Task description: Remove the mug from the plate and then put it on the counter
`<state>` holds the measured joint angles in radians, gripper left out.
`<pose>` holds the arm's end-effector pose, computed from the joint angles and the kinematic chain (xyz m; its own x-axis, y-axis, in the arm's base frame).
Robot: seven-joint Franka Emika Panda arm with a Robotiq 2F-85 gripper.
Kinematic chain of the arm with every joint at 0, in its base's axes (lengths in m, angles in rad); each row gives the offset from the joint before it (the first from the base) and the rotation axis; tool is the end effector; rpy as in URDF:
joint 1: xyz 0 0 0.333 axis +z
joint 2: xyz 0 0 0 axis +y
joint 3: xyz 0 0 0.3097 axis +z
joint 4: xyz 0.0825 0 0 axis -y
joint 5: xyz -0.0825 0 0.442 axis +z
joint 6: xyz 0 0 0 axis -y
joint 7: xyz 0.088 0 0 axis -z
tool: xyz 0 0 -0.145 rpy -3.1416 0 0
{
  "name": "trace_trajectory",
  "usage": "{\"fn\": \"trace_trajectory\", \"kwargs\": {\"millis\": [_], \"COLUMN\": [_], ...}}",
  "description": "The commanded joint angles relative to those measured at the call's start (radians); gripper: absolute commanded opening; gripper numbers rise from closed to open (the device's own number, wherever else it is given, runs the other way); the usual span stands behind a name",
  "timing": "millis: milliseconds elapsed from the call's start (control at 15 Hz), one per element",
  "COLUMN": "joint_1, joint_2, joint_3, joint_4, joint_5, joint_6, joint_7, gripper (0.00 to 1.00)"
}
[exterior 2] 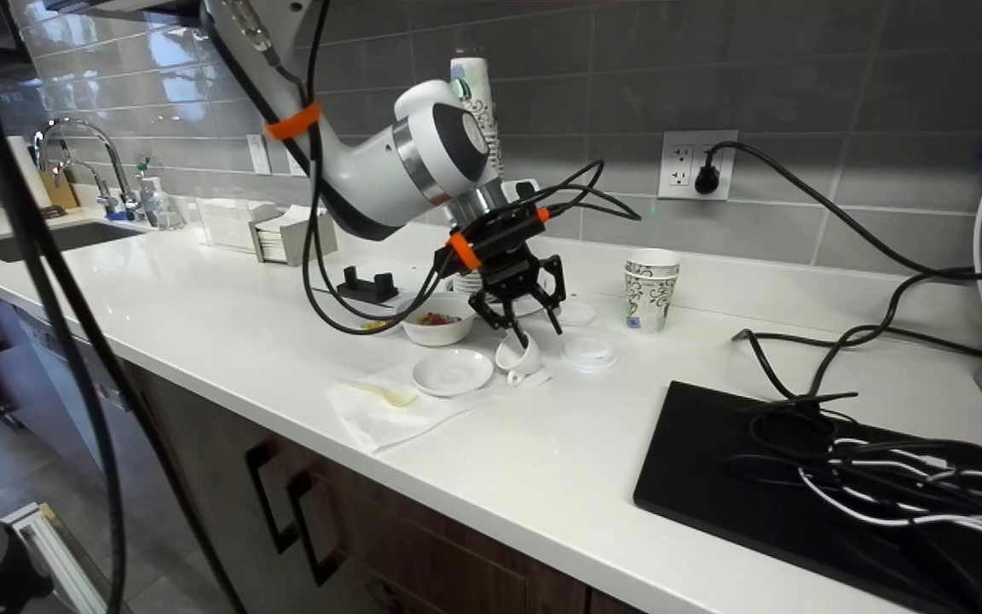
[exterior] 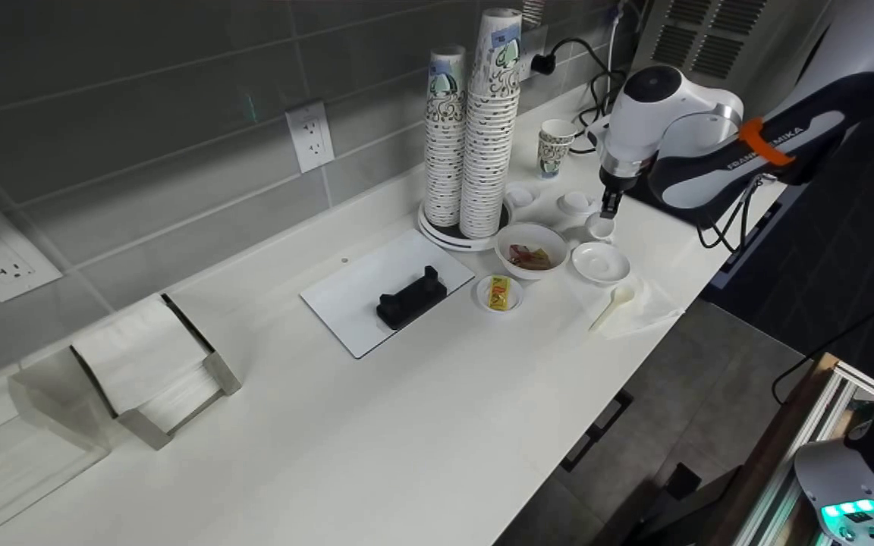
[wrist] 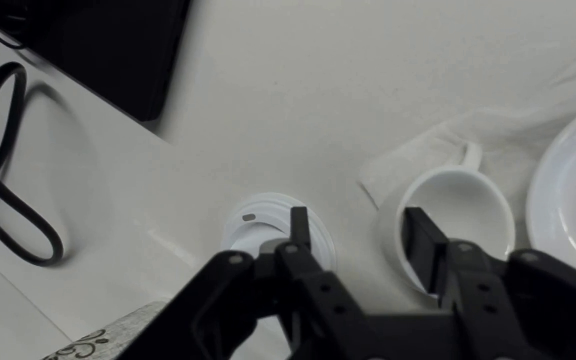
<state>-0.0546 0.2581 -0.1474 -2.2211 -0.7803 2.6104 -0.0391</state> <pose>0.5893 -0.1218 0.1826 0.8814 0.4684 -0.0611 0.4417 -0.7712 0.4584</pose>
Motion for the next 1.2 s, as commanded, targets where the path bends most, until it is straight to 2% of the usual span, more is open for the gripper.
{"fn": "trace_trajectory", "kwargs": {"millis": [0,133,200,267,533,600,733,1133], "joint_1": [-0.012,-0.021,-0.023,-0.026,-0.034,-0.031,-0.028,-0.020], "joint_2": [0.006,0.016,0.019,0.023,0.038,0.042,0.046,0.049], "joint_3": [-0.009,-0.010,-0.011,-0.012,-0.017,-0.021,-0.028,-0.054], "joint_4": [-0.002,0.002,0.004,0.006,0.009,0.009,0.010,0.011], "joint_5": [-0.021,-0.011,-0.011,-0.007,-0.014,-0.034,-0.053,-0.100], "joint_6": [0.042,0.053,0.057,0.059,0.084,0.103,0.131,0.200], "joint_7": [0.016,0.002,0.002,-0.002,-0.010,-0.012,-0.011,0.018], "gripper": [0.37,0.39,0.35,0.38,0.40,0.47,0.53,0.44]}}
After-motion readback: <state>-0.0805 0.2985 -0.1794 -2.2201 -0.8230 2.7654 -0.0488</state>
